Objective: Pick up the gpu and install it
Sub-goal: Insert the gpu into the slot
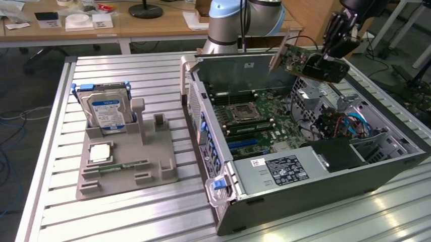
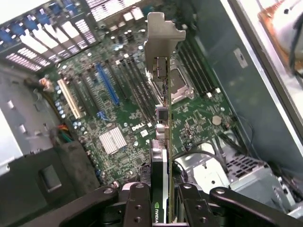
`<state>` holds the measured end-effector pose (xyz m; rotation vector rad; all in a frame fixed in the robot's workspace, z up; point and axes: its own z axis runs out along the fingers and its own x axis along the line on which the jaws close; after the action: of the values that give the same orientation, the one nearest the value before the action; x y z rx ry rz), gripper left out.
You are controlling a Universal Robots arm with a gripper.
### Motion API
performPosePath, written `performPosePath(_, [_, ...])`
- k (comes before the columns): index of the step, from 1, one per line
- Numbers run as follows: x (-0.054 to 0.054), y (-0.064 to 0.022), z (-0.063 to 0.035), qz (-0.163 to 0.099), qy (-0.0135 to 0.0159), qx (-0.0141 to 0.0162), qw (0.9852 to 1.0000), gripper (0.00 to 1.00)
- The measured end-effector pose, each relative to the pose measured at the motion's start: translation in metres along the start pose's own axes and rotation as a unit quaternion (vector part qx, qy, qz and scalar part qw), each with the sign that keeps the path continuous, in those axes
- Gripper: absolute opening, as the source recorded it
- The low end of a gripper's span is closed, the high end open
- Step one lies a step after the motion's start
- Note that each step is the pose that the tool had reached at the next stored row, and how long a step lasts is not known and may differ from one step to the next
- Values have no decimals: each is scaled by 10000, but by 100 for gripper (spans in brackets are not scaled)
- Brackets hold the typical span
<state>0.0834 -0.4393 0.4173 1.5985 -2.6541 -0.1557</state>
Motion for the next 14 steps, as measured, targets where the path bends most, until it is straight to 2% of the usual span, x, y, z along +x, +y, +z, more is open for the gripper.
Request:
performPosePath(4, [0, 0, 3, -357, 39, -7, 9994, 27])
performPosePath(7, [0, -1, 5, -631, 68, -11, 9980, 27])
performPosePath(11, [0, -1, 8, -990, 106, -18, 9950, 27])
performPosePath(14, [0, -1, 11, -1262, 135, -23, 9919, 27])
